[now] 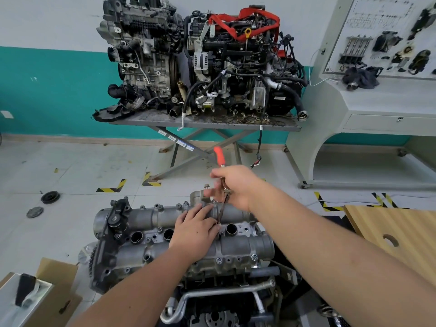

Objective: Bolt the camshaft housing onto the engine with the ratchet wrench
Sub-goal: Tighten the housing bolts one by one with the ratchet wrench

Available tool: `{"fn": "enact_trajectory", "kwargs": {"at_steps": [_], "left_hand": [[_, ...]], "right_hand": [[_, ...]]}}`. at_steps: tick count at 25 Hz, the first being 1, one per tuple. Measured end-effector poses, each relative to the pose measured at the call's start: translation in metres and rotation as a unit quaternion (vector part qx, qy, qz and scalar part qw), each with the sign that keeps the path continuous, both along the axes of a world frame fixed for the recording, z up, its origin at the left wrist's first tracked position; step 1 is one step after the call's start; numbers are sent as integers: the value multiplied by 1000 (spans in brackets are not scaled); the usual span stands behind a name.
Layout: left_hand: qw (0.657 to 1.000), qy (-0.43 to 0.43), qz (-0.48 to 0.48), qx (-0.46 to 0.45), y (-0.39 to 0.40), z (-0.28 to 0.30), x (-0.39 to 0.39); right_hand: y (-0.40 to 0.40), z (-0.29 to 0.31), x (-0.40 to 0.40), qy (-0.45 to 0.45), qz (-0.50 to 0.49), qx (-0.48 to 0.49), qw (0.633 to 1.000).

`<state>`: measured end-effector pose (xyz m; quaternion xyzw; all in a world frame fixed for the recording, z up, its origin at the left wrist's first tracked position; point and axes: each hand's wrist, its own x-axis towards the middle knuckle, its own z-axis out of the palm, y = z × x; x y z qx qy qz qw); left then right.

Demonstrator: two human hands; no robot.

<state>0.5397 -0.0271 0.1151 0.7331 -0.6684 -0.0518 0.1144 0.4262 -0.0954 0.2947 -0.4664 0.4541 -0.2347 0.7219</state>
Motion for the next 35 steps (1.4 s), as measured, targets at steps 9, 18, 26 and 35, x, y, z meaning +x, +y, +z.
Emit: {"fn": "enact_trajectory", "kwargs": {"at_steps": [9, 18, 26, 35], "left_hand": [[1000, -18, -7, 5, 2, 4, -2], [1000, -4, 3, 4, 2, 14, -4], [1000, 7, 0, -20, 5, 7, -2], [999, -6, -3, -32, 3, 2, -2]], "right_hand": [[25, -49, 5, -242, -126, -16, 962], [24, -57, -5, 157, 81, -705, 687], [23, -6, 27, 513, 196, -642, 535], [8, -9, 28, -66, -30, 52, 996]]}}
